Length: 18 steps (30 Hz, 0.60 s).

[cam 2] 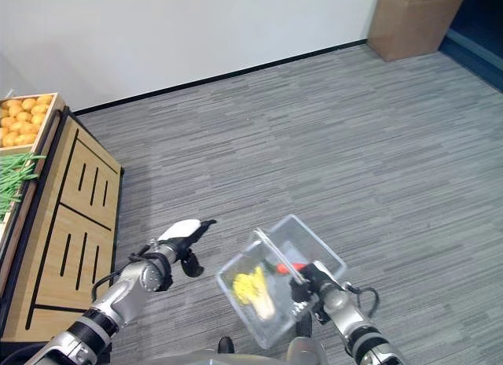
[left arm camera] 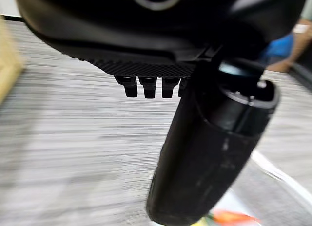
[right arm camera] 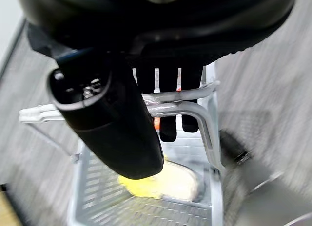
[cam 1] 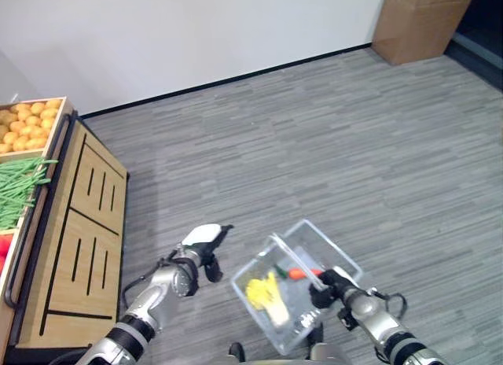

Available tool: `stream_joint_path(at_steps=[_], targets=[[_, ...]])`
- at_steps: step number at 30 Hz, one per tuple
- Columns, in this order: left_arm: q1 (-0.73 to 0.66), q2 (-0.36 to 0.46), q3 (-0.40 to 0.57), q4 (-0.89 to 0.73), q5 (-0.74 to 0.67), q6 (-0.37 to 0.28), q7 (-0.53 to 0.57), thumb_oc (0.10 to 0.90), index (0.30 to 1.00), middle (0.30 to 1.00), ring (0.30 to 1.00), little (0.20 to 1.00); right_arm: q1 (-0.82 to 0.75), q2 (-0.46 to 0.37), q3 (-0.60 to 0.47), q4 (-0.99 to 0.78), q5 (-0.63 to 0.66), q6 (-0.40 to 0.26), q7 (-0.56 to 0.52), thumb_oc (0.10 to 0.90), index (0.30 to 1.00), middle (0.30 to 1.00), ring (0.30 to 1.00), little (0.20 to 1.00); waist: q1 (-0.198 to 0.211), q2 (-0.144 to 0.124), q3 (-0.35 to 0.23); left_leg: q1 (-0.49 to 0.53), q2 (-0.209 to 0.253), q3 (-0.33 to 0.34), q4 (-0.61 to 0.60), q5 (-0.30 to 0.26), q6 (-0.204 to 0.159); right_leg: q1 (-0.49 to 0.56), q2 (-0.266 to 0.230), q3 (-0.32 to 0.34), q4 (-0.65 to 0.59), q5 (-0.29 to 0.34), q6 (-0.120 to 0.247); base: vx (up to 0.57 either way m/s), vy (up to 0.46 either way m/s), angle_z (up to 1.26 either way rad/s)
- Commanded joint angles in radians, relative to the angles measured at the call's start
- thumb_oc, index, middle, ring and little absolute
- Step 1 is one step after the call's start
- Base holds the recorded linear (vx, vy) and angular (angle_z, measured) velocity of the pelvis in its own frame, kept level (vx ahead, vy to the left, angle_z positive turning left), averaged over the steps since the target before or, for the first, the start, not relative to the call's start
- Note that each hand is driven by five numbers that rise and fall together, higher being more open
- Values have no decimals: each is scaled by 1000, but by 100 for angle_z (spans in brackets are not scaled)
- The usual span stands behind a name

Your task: Get the vegetables into the basket

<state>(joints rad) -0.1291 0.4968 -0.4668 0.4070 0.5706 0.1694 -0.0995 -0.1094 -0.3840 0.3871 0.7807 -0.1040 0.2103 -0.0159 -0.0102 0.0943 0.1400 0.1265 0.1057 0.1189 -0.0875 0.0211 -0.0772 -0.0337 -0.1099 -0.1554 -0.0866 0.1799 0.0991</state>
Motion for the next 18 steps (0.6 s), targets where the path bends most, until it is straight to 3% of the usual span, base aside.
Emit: stream_joint_path(at_steps=[1, 4, 18], targets=[[-62, -15, -27, 79, -76, -5, 46, 900, 1000, 1000, 1000, 1000, -131, 30, 1, -32, -70, -62, -68, 400, 300, 300, 300, 300, -10, -76, -68, -65, 4, -11, 42, -5, -15, 45, -77, 5, 26, -97, 73, 38, 45, 20], [-33, -47, 22, 218, -109, 14, 91, 900, 1000, 1000, 1000, 1000, -83, 24, -89, 104, -12, -42, -89, 400, 300, 300, 300, 300, -6, -95, -71, -72, 3, -21, 47, -5, -13, 48, -77, -2, 25, -100, 72, 22, 29, 14], [-64, -181, 89, 725, -239, 16, 189, 900, 1000, 1000, 1000, 1000, -33, 20, -185, 507, -7, -38, -141, 400, 300, 300, 300, 300, -20, -122, -92, -59, 8, -19, 30, -3, -14, 52, -67, 4, 23, -107, 68, 2, 2, 1]])
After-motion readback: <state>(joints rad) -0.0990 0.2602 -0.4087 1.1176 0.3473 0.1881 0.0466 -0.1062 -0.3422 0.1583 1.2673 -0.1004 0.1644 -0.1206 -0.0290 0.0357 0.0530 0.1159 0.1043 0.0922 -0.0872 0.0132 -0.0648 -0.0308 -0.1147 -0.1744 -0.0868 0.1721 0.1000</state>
